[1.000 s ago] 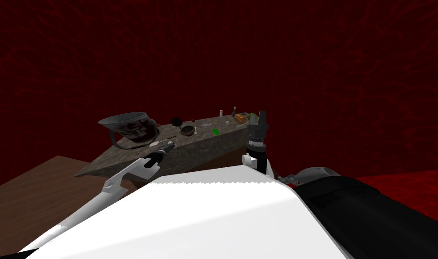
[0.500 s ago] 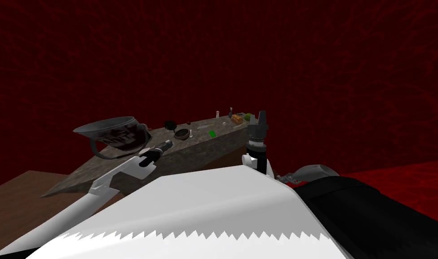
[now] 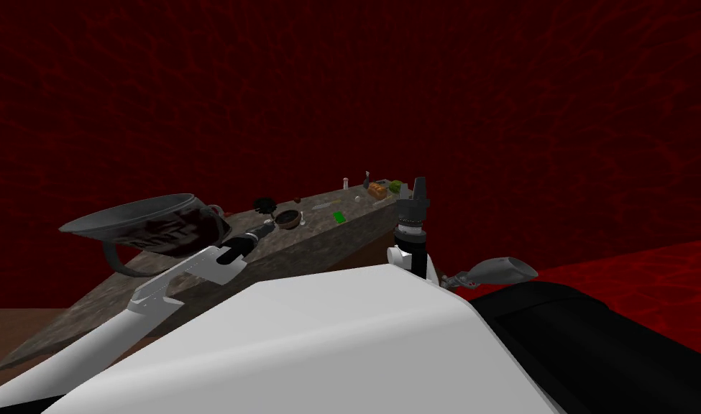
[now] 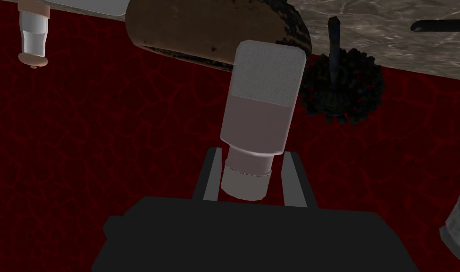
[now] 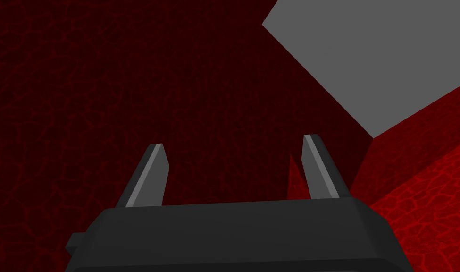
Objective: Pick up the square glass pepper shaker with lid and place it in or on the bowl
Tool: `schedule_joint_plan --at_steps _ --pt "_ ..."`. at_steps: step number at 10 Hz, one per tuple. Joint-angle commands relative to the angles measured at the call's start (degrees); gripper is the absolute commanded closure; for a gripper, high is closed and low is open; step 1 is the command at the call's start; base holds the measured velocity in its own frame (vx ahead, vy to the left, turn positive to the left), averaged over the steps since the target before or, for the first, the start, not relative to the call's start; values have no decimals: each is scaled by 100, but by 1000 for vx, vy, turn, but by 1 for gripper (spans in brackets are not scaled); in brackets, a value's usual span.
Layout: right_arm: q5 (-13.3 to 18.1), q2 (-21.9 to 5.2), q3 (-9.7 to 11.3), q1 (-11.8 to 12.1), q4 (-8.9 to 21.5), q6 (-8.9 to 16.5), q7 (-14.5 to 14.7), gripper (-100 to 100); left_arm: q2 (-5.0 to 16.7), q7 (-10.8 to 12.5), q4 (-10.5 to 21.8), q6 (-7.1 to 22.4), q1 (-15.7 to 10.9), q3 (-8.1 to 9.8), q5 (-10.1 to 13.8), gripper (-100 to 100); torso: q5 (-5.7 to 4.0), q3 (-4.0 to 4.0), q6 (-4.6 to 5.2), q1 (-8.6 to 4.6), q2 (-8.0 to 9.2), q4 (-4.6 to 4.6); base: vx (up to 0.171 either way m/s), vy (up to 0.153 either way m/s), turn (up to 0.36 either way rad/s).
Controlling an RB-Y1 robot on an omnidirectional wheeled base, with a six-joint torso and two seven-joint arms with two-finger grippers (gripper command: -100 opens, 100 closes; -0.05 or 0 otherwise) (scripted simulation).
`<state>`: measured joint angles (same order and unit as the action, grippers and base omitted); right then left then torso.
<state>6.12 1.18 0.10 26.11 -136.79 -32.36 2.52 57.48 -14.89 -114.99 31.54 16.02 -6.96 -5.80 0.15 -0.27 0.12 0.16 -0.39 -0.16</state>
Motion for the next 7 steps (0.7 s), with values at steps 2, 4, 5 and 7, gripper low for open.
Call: schedule_joint_plan --at_steps 2,4,5,7 --pt "0 0 0 0 0 0 0 0 125 297 -281 68 63 134 64 100 3 -2 3 4 -4 0 80 62 -123" --pt "0 0 0 0 0 0 0 0 196 482 -465 123 82 211 97 100 10 -6 10 5 -10 -1 69 58 -134" --pt "0 0 0 0 0 0 0 0 226 564 -543 145 91 245 110 100 12 -4 9 8 -7 0 58 54 -110" --pt "0 0 0 0 0 0 0 0 294 782 -743 192 111 337 138 100 14 3 9 15 2 5 55 80 -143"
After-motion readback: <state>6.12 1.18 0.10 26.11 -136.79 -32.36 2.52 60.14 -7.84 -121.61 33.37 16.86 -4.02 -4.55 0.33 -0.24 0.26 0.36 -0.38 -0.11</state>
